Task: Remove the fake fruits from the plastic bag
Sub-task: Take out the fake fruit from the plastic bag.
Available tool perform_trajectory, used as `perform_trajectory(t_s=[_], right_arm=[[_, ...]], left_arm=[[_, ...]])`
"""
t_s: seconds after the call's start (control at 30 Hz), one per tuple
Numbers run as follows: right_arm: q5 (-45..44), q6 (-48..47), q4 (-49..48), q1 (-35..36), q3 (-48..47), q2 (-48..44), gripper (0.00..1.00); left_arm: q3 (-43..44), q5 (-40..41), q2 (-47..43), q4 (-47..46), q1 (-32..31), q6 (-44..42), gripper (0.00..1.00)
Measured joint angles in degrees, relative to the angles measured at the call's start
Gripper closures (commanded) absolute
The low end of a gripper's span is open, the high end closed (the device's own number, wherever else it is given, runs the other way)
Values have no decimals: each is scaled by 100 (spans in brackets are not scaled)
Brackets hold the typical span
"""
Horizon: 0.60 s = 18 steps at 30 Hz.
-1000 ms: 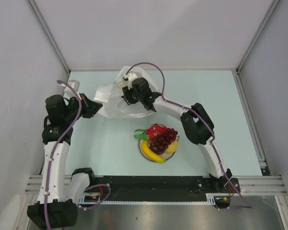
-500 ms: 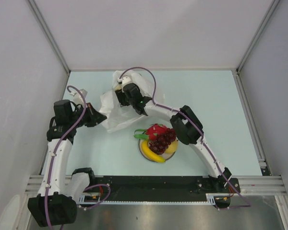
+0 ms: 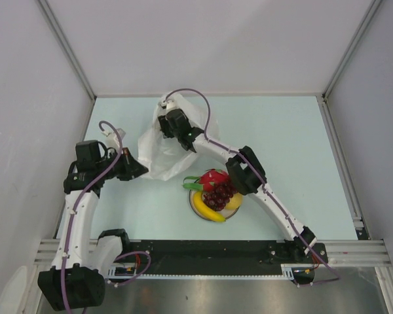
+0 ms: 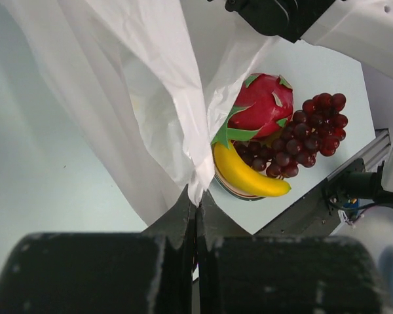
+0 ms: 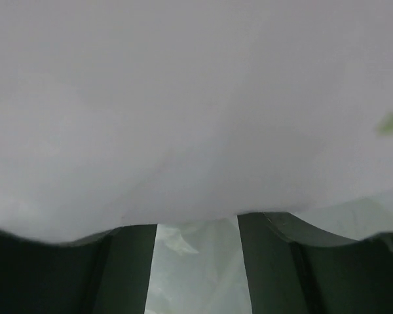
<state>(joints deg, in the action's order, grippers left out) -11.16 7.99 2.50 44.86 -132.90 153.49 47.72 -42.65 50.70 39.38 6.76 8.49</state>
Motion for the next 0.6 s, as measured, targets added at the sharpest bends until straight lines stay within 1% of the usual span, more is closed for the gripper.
perform_trajectory(t_s=[0.03,0.07,0.1,0.17,0.2,0.27,0.3,0.47,0.6], right_arm=[[0,-2,74,0,-162,90,52],[0,-4,133,2,-271,160,54],[2,-2,195,7,-348,205,58],[-15,9,275,13,-431,254,63],[-22,-7,330,11,-433,258,77],[22,-63,367,11,-433,258,98],[96,-98,365,11,-433,258,100],[415,-267,238,26,-302,251,100],[693,-308,249,103,-85,240,100]], left_arm=[[11,2,0,74,0,-48,100],[35,0,0,160,0,-111,100],[63,2,0,214,0,-155,100],[155,2,-2,332,0,-236,100],[260,-4,-7,407,0,-302,100],[382,-11,-24,463,0,-365,100],[455,-20,-44,474,0,-404,100],[533,-52,-275,529,0,-514,100],[560,-26,-490,763,0,-704,100]])
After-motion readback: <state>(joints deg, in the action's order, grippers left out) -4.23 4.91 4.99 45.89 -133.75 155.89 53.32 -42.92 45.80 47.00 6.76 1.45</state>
